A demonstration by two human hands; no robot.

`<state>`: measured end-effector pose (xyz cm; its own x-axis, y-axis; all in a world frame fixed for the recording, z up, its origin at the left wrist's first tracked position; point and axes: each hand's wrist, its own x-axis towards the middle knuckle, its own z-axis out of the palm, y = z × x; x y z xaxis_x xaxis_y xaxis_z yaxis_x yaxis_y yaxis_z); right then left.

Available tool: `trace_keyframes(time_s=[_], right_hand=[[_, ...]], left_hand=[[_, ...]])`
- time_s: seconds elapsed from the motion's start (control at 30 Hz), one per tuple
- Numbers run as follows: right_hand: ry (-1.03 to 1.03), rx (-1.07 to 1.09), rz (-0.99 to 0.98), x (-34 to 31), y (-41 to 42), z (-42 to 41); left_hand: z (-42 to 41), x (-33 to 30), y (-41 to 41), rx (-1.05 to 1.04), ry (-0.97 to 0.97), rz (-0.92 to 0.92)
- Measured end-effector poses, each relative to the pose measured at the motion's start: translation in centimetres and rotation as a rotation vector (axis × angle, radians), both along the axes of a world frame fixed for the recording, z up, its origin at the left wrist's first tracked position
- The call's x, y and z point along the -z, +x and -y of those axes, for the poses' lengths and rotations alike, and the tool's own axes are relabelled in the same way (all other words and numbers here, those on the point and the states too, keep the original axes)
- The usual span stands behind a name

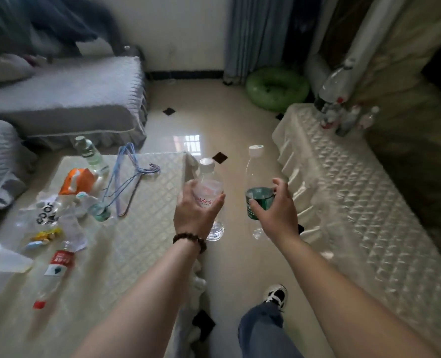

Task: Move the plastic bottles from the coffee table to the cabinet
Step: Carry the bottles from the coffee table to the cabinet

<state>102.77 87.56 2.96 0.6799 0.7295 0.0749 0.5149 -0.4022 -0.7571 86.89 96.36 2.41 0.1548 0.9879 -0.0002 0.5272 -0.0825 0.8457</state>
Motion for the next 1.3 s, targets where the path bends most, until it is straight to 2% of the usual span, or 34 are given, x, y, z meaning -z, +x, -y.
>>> trace_keyframes(time_s=[0.5, 0.87, 1.3], right_hand=[[0.033, 0.37, -0.039, -0.1, 31.4, -0.2], [0.001, 0.586, -0.13, 2.2, 43.3, -0.7], [-0.111, 0.722, -0.212, 8.2, 56.5, -12.0]], left_hand=[[-5.2, -1.1, 35.3, 0.317, 0.009, 0.025], [-8.1, 1.4, 49.7, 0.48, -0.04, -0.015], [-20.0, 7.4, 65.6, 0.604, -0.143, -0.134]])
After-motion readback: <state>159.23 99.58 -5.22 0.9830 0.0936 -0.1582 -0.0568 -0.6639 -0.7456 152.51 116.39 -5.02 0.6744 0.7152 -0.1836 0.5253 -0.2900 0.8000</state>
